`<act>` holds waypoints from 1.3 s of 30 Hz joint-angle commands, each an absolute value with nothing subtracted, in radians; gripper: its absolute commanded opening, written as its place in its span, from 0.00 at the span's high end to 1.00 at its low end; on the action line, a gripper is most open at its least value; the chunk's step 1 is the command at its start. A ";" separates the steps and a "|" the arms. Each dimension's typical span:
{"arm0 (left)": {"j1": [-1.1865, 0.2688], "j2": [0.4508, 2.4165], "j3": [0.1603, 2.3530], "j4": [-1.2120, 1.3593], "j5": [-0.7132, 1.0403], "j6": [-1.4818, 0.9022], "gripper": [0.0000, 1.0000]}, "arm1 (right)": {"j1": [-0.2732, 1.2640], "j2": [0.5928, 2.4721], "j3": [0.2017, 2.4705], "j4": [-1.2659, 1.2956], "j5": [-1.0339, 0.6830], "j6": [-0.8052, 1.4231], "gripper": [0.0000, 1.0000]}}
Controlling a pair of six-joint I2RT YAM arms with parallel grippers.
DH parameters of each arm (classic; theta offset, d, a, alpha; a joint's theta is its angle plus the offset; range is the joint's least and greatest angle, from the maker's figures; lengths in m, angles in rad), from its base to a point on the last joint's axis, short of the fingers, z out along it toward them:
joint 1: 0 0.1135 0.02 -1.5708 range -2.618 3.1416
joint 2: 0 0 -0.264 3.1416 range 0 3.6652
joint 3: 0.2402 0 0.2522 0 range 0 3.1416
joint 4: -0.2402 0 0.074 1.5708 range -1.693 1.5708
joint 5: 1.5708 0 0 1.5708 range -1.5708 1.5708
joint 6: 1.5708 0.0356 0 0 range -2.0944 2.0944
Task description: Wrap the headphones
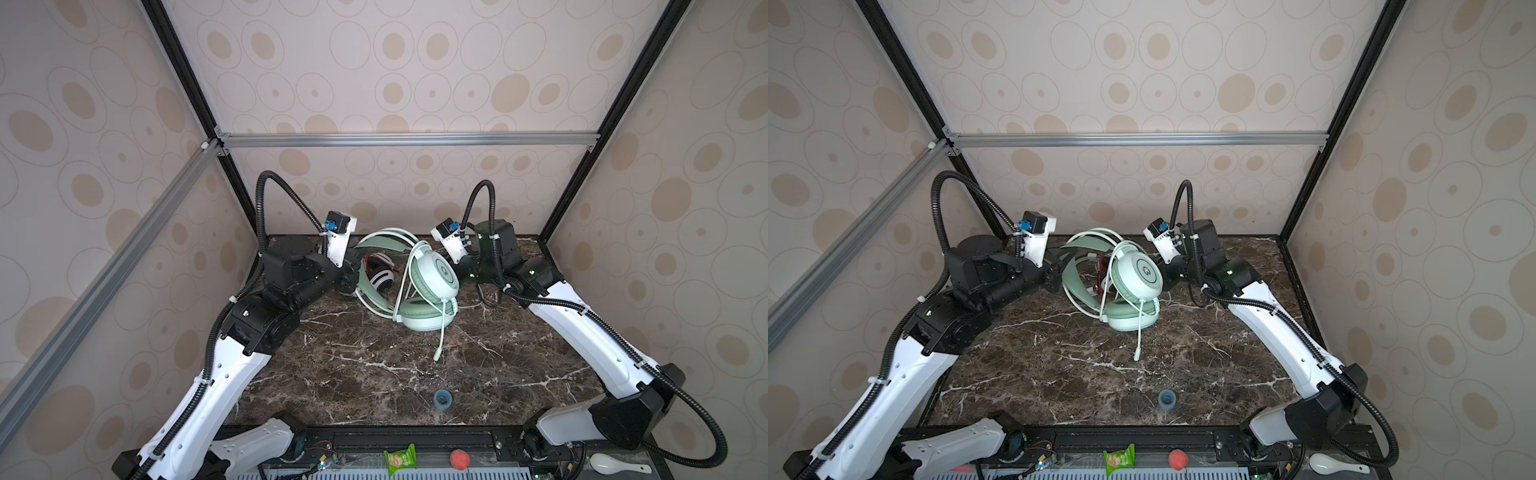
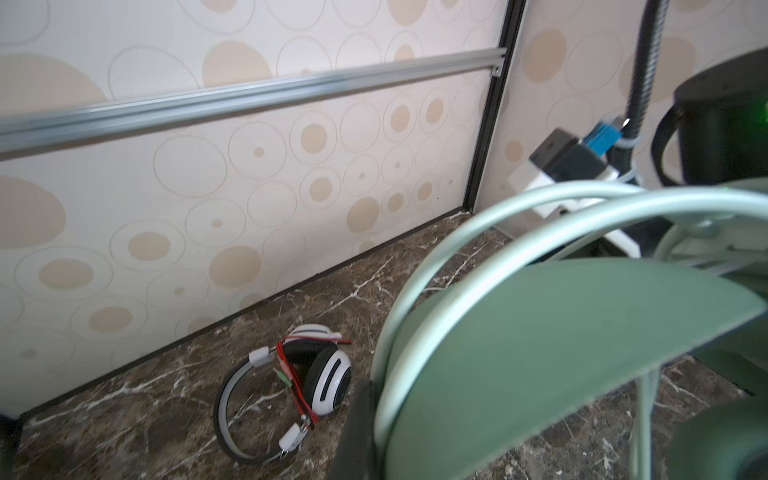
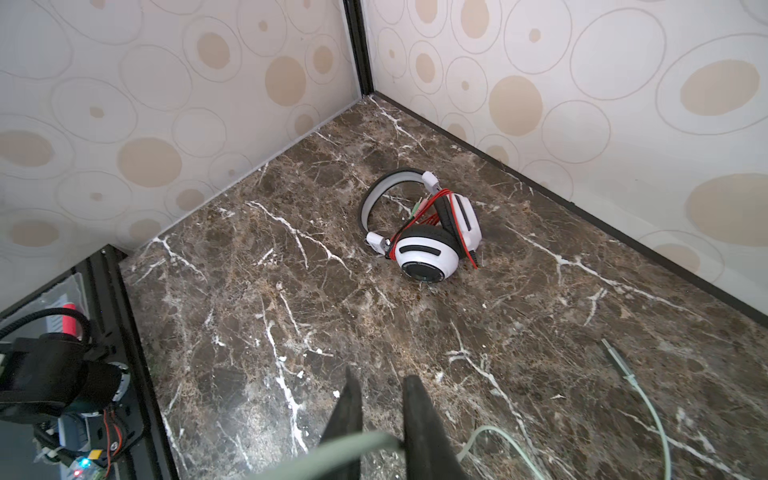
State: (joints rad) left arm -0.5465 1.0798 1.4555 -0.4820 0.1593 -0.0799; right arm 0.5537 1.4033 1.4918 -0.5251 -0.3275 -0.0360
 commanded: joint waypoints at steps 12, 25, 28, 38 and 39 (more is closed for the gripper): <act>-0.550 1.141 1.719 -0.360 0.259 -0.229 1.00 | 0.534 1.344 1.229 -0.085 -0.509 0.148 0.72; -0.551 1.197 1.843 -0.324 0.247 -0.296 1.00 | 0.525 1.400 1.108 0.075 -0.517 0.231 0.73; -0.551 1.207 1.863 -0.302 0.241 -0.313 1.00 | 0.520 1.414 1.081 0.113 -0.520 0.253 0.73; -0.549 1.236 1.897 -0.269 0.111 -0.381 1.00 | 0.501 1.439 1.021 0.194 -0.524 0.305 0.91; -0.549 1.239 1.900 -0.264 0.089 -0.389 1.00 | 0.500 1.436 1.018 0.193 -0.520 0.303 0.95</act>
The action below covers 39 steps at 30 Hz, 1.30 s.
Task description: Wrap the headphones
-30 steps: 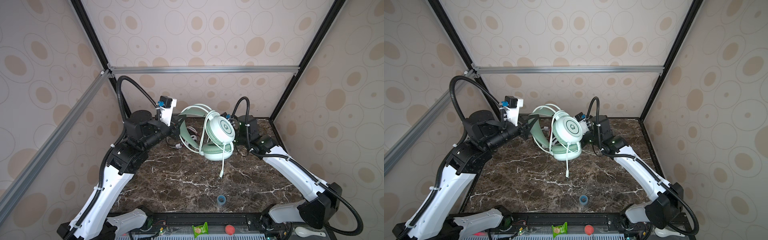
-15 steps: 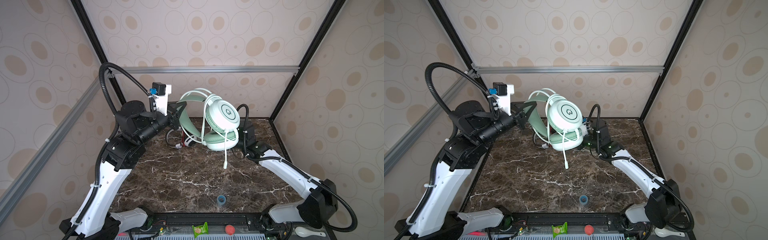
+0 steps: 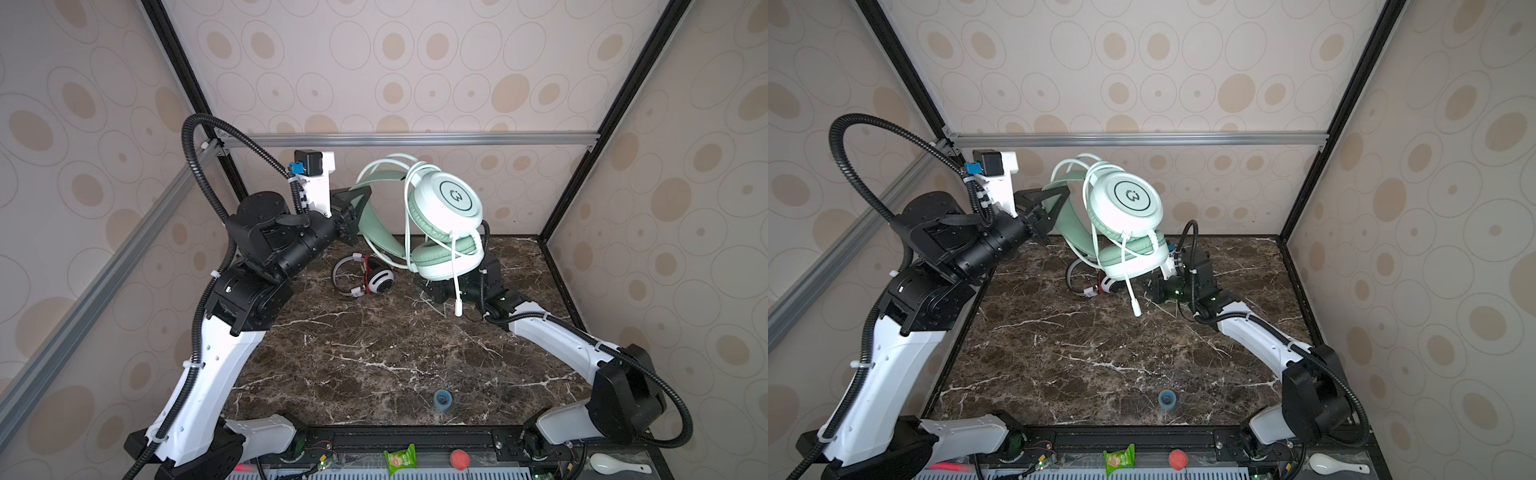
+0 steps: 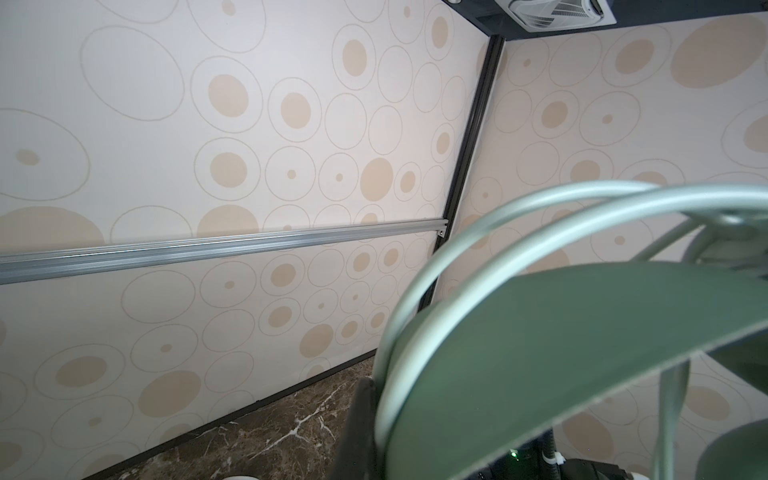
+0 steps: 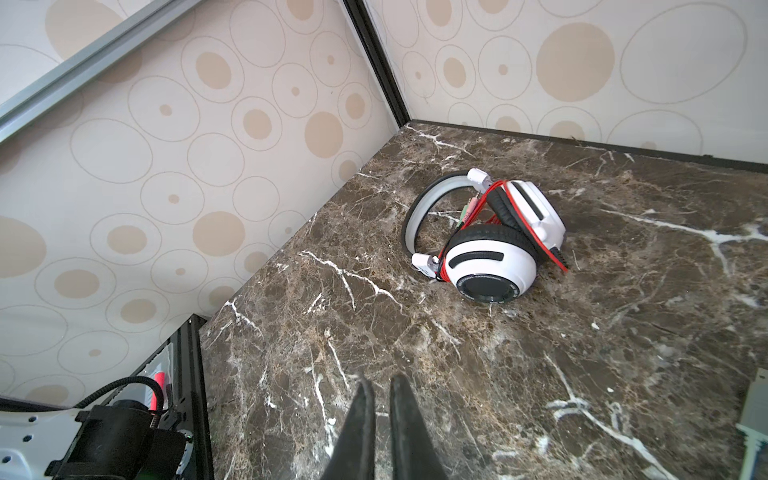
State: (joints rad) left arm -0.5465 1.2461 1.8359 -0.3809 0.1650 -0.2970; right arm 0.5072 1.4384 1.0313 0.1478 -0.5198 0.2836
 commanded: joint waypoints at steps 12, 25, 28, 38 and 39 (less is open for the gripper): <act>-0.545 1.339 2.048 -0.318 -0.237 -0.466 1.00 | 0.506 1.332 0.973 0.023 -0.438 0.243 1.00; -0.440 1.471 2.015 -0.318 -0.368 -0.455 1.00 | 0.736 1.167 1.016 -0.330 -0.162 0.050 1.00; -0.422 1.480 1.956 -0.294 -0.402 -0.403 1.00 | 0.783 1.153 1.060 -0.393 -0.115 0.018 1.00; -0.413 1.497 1.761 -0.255 -0.534 -0.199 1.00 | 0.912 1.223 1.261 -0.600 -0.015 -0.085 1.00; -0.411 1.496 1.734 -0.254 -0.546 -0.178 1.00 | 0.923 1.236 1.286 -0.619 -0.001 -0.095 1.00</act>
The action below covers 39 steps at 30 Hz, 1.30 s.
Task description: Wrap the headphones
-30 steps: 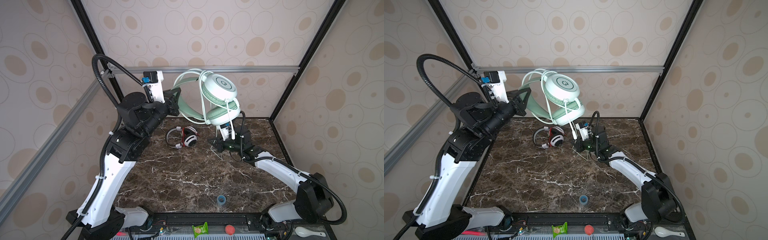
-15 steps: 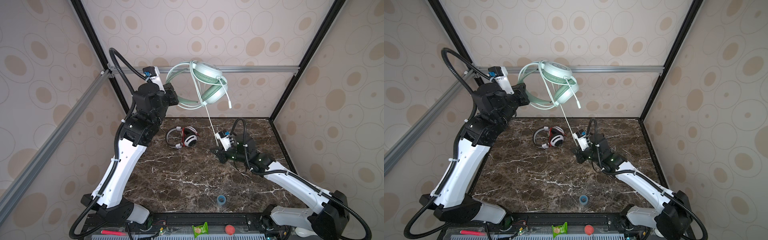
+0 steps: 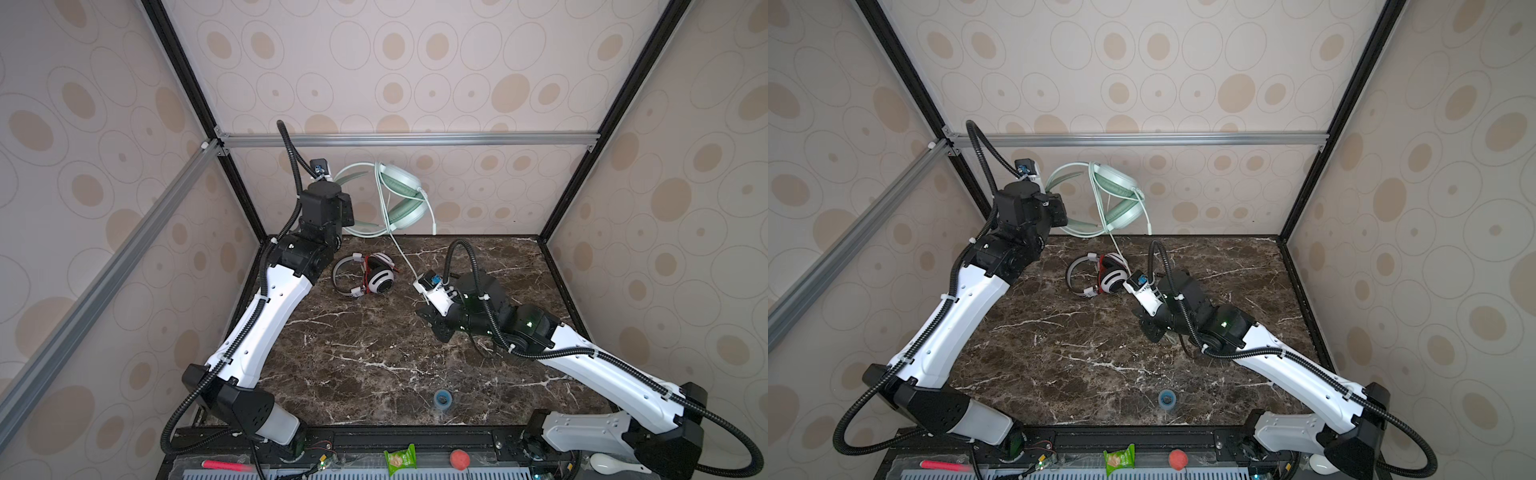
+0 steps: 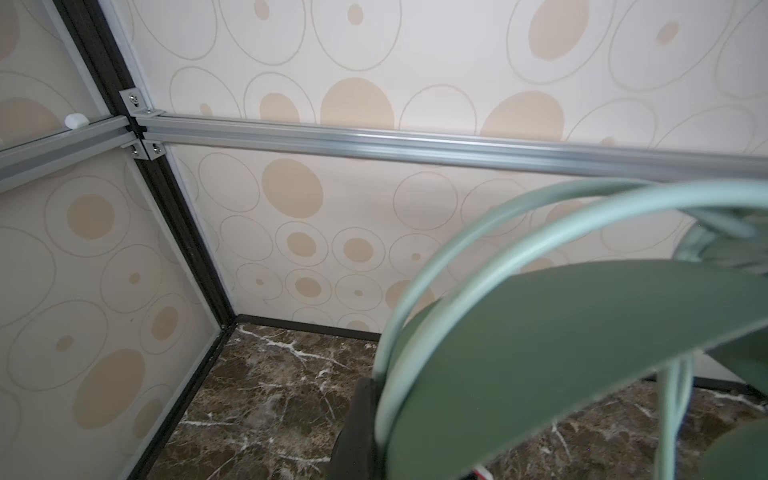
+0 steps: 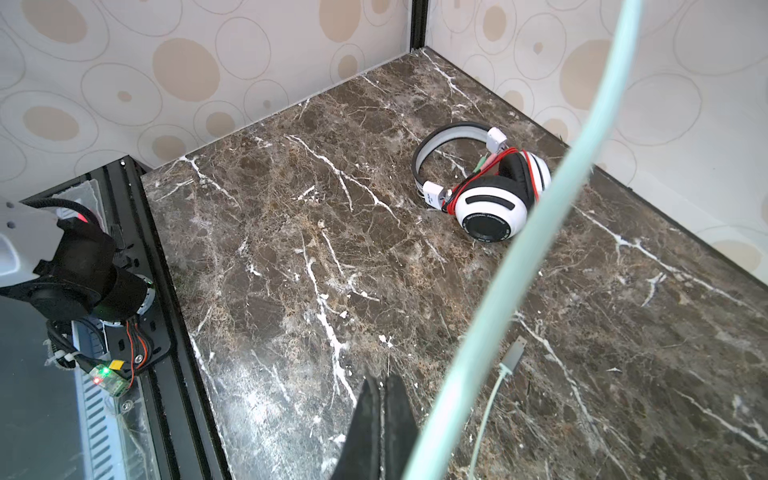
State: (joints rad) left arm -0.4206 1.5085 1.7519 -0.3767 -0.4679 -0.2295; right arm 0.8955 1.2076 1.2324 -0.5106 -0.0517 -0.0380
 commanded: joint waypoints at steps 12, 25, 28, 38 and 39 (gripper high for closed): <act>-0.466 1.430 1.469 -0.308 -0.483 0.041 1.00 | 0.942 1.471 1.700 -0.935 0.140 -0.161 1.00; -0.568 1.246 1.235 -0.483 -0.324 0.101 1.00 | 0.849 1.682 2.038 -1.106 0.187 -0.229 1.00; -0.577 1.191 1.202 -0.495 -0.243 0.121 1.00 | 0.833 1.725 2.094 -1.120 0.188 -0.236 1.00; -0.583 1.123 1.199 -0.548 -0.058 0.137 1.00 | 0.760 1.799 2.170 -1.142 0.116 -0.208 0.98; -0.583 1.120 1.201 -0.548 -0.048 0.137 1.00 | 0.753 1.797 2.161 -1.138 0.107 -0.205 0.98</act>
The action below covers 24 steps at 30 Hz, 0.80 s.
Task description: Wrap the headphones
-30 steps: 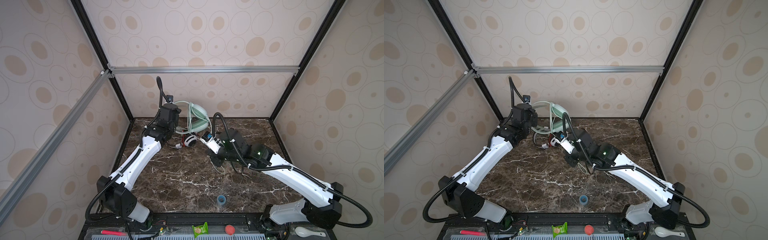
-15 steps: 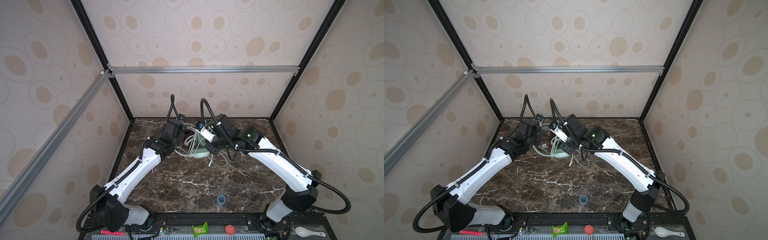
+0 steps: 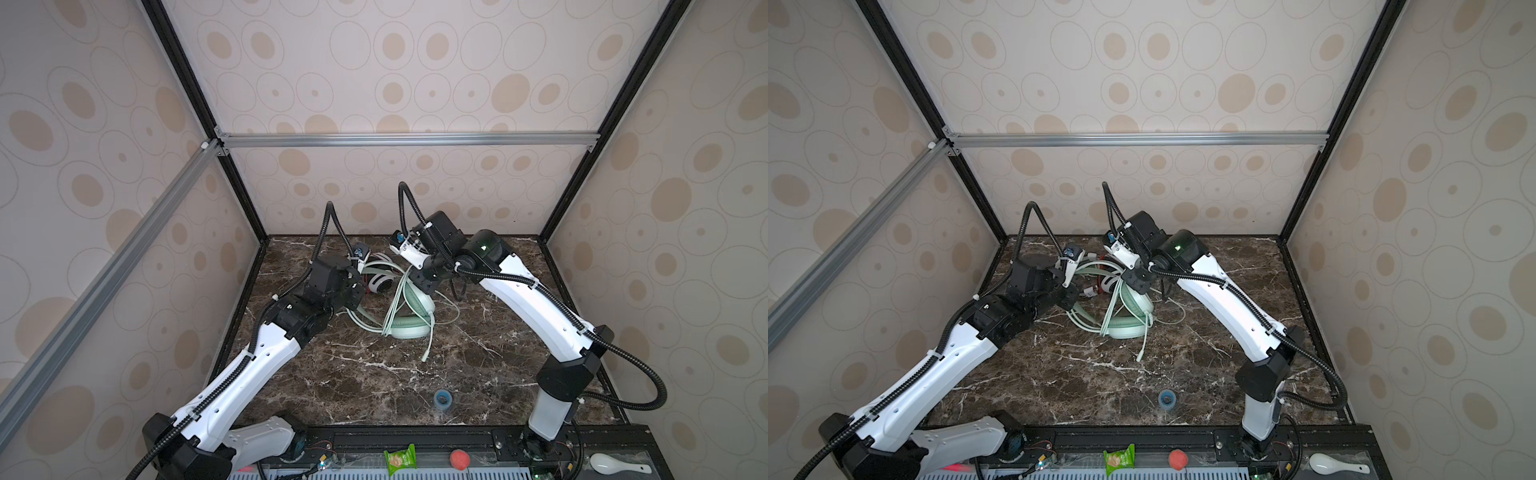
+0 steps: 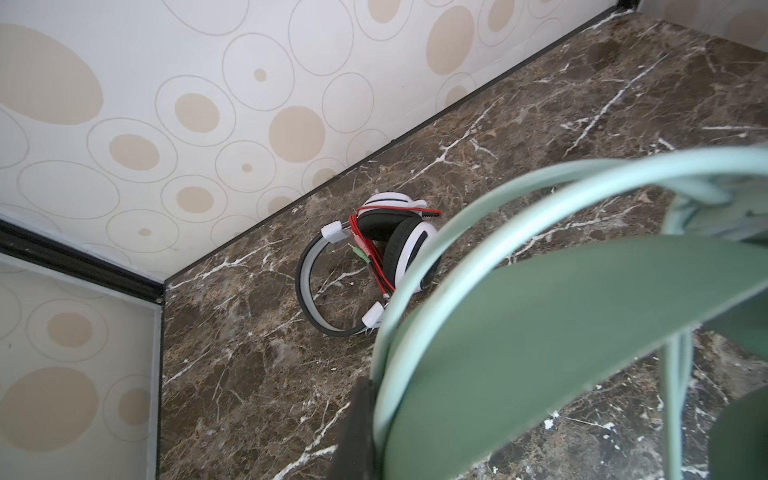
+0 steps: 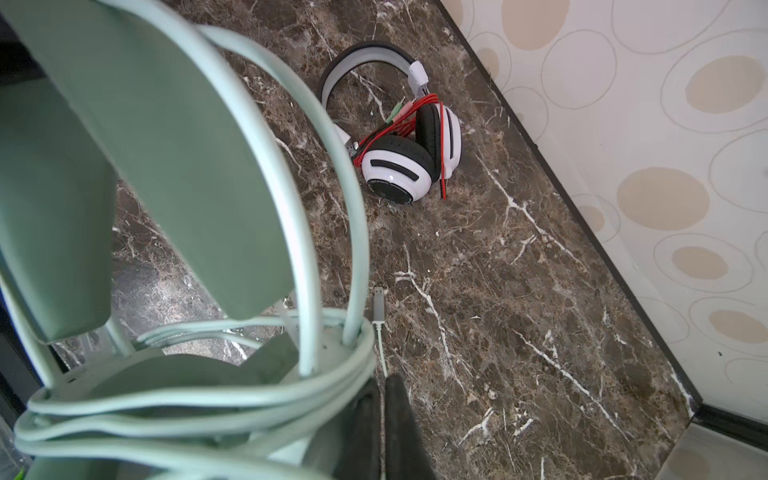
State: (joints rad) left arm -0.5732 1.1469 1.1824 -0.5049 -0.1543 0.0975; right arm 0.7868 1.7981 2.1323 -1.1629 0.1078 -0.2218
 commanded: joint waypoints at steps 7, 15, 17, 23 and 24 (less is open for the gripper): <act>-0.583 1.101 1.231 -0.550 0.015 0.121 1.00 | 0.697 1.744 2.053 -1.065 0.036 -0.178 0.92; -0.583 1.116 1.323 -0.571 0.089 0.094 1.00 | 0.649 1.658 1.889 -0.939 -0.072 -0.166 0.87; -0.583 1.121 1.349 -0.579 0.097 0.091 1.00 | 0.642 1.644 1.861 -0.919 -0.087 -0.163 0.84; -0.583 1.130 1.423 -0.586 0.121 0.068 1.00 | 0.619 1.598 1.774 -0.852 -0.137 -0.148 0.83; -0.584 1.132 1.434 -0.586 0.126 0.062 1.00 | 0.613 1.587 1.753 -0.833 -0.148 -0.140 0.83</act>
State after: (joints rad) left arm -0.5747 1.1423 1.3510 -0.6197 0.0563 0.0971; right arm 0.6258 1.6207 1.7908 -0.8940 -0.1112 -0.1608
